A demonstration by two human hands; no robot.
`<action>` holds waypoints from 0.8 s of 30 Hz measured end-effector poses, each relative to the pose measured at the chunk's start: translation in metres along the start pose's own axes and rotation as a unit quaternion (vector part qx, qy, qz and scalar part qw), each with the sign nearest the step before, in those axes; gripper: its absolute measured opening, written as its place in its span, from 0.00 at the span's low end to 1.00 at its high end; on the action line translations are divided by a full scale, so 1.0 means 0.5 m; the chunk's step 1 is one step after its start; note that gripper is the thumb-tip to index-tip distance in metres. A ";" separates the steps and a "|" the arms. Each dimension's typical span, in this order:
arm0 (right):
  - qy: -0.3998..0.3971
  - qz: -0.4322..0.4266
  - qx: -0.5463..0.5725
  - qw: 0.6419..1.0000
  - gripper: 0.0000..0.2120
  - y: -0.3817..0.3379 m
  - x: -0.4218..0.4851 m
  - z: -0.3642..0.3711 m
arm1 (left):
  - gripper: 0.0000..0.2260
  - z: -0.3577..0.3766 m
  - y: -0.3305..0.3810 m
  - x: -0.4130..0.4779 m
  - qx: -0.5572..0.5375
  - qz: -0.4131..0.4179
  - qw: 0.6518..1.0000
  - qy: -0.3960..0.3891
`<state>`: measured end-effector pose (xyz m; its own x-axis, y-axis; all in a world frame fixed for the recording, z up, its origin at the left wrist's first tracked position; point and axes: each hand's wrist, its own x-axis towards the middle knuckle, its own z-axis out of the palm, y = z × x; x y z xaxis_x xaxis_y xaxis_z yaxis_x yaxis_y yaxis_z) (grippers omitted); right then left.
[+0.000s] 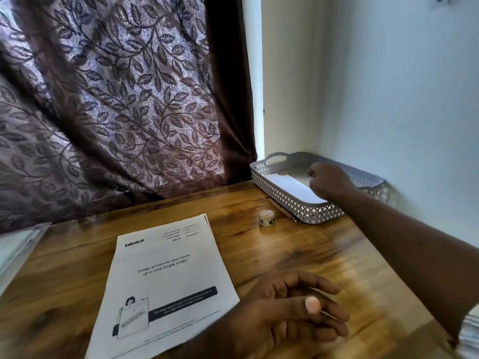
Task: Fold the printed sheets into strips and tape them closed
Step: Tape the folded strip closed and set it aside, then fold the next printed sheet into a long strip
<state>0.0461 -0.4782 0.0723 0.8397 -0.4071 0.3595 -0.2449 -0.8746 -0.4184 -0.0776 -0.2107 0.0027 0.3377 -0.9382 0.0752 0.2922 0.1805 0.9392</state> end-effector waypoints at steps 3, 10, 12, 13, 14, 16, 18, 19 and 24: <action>0.100 -0.055 0.060 0.992 0.06 -0.038 -0.045 0.001 | 0.21 0.001 -0.002 -0.009 0.000 0.017 1.000 0.002; 0.111 -0.181 0.184 0.960 0.04 -0.182 -0.236 0.075 | 0.16 -0.021 0.028 -0.047 0.070 0.168 0.977 0.115; 0.026 -0.201 0.186 0.961 0.06 -0.215 -0.280 0.105 | 0.18 -0.035 0.042 -0.058 0.087 0.208 0.961 0.162; -0.024 -0.193 0.198 0.961 0.09 -0.227 -0.296 0.120 | 0.18 -0.044 0.047 -0.067 0.098 0.226 0.951 0.185; -0.060 -0.184 0.214 0.958 0.13 -0.235 -0.307 0.132 | 0.18 -0.054 0.051 -0.076 0.112 0.241 0.942 0.207; -0.083 -0.190 0.212 0.955 0.14 -0.252 -0.315 0.158 | 0.17 -0.080 0.062 -0.103 0.148 0.265 0.918 0.257; -0.092 -0.219 0.149 0.960 0.05 -0.266 -0.310 0.180 | 0.17 -0.113 0.074 -0.138 0.191 0.274 0.890 0.311; -0.088 -0.228 0.115 0.963 0.05 -0.270 -0.303 0.189 | 0.16 -0.131 0.083 -0.160 0.209 0.271 0.876 0.339; -0.042 -0.226 0.063 0.971 0.09 -0.285 -0.242 0.236 | 0.09 -0.241 0.124 -0.290 0.350 0.191 0.808 0.435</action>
<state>0.0366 -0.2732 -0.0100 0.8856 0.0386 0.4628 0.2146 -0.9178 -0.3339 -0.0005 -0.0280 0.0098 0.8734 -0.2369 0.4256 -0.4556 -0.0886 0.8858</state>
